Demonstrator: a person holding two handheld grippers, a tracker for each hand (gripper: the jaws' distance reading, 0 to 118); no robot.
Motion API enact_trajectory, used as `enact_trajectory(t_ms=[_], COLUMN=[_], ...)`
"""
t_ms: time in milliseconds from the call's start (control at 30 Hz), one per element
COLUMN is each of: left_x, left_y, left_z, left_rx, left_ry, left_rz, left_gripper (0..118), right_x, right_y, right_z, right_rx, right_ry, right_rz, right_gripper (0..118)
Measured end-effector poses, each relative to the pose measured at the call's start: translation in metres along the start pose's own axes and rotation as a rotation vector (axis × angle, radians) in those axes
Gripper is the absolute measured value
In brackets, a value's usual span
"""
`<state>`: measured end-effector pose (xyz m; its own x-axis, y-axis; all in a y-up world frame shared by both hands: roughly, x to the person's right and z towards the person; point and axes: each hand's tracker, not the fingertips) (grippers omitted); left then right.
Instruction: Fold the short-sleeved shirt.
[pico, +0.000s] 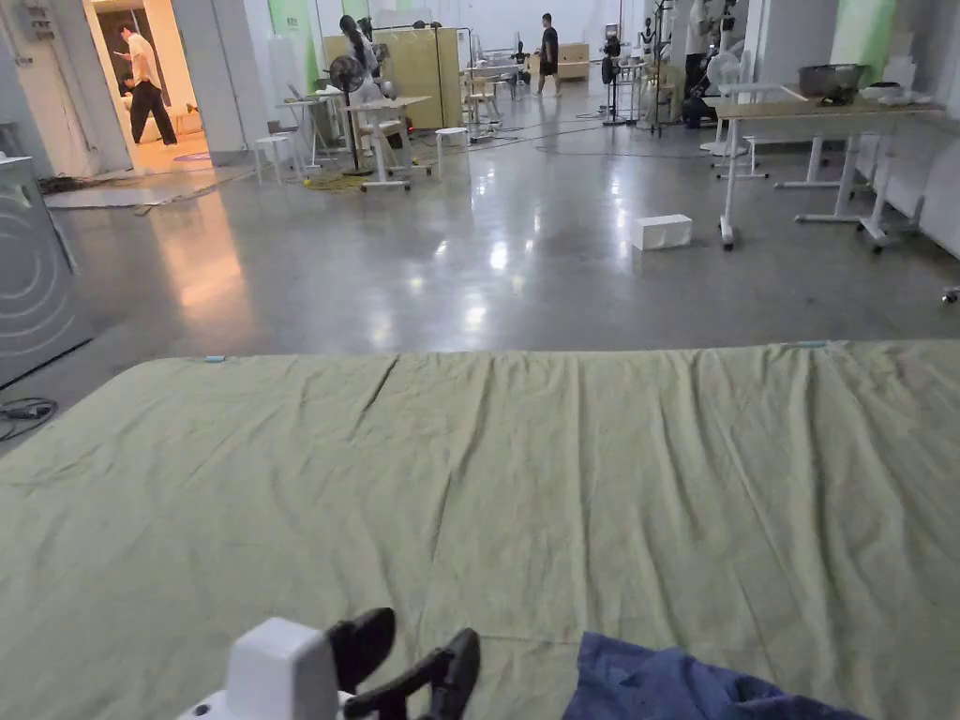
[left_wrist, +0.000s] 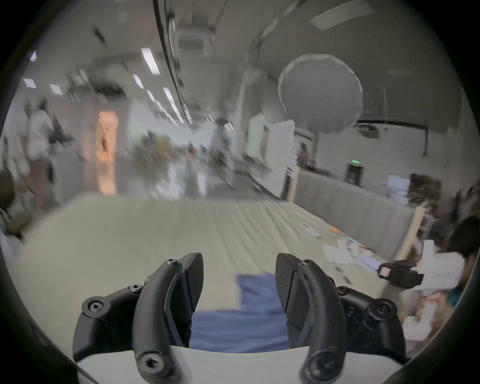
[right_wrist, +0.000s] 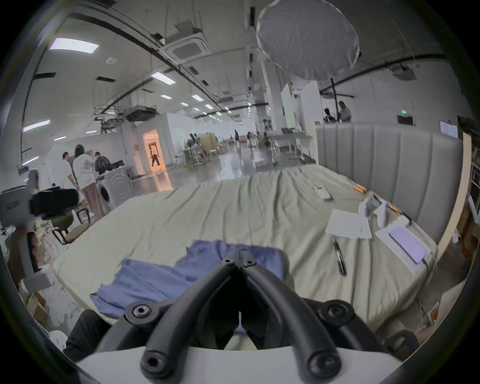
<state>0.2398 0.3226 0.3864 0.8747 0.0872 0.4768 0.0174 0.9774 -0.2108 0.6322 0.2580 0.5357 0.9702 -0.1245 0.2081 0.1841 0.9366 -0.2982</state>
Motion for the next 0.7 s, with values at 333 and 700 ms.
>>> enact_trajectory(t_ms=[333, 700], left_x=[0.013, 0.004], left_y=[-0.022, -0.033], left_z=[0.093, 0.096], left_rx=[0.010, -0.052], left_ry=[0.284, 0.280], left_rz=[-0.136, -0.044], left_gripper=[0, 0], right_x=[-0.033, -0.042], right_y=[0.018, 0.018], right_z=[0.018, 0.029], right_rx=[0.063, 0.091], right_ry=[0.072, 0.075], right_rz=[0.106, 0.169], right_gripper=[0, 0])
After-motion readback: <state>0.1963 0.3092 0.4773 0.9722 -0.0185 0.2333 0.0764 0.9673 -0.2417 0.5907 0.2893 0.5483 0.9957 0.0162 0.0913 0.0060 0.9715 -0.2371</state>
